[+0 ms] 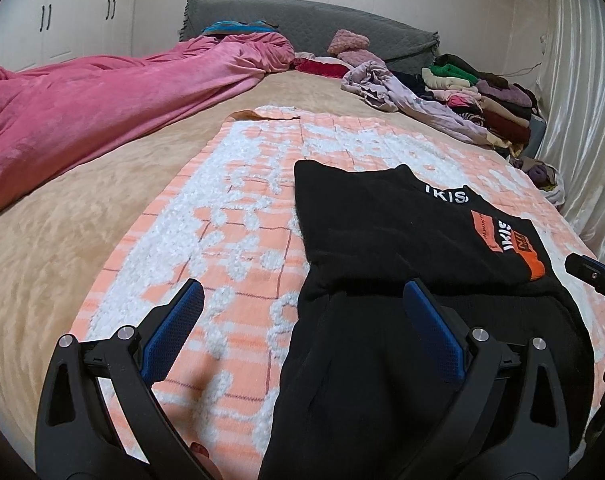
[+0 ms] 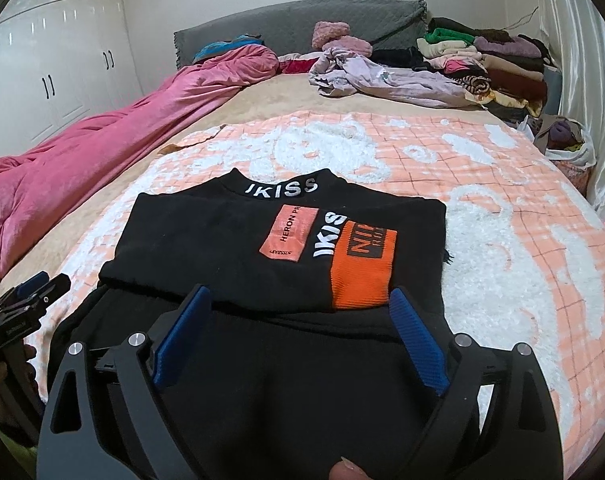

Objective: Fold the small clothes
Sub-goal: 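Lift the hem with both tools and fold it toward the collar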

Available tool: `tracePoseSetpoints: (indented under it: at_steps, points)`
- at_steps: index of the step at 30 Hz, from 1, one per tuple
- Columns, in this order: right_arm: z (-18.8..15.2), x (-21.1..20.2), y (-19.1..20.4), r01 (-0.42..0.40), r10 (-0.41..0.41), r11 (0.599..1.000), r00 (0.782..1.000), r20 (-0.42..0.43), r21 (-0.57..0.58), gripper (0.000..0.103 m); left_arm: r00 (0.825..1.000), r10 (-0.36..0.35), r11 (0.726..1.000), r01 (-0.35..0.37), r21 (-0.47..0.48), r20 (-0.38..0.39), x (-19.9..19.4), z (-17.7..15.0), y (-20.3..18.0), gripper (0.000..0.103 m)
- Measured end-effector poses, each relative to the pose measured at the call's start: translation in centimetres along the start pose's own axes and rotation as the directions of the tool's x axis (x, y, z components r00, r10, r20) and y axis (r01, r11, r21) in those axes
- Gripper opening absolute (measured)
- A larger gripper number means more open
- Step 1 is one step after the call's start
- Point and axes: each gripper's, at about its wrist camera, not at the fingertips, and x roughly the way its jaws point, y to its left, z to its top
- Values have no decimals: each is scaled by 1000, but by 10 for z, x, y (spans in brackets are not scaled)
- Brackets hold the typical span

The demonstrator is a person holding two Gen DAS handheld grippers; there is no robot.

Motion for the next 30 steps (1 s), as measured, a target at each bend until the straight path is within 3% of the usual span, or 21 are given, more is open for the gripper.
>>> tracePoseSetpoints:
  at_steps: [30]
  points:
    - [-23, -54, -12, -4, 4, 1000, 1000, 23, -7, 91, 999, 32, 999, -32, -3, -13, -51, -27, 13, 93]
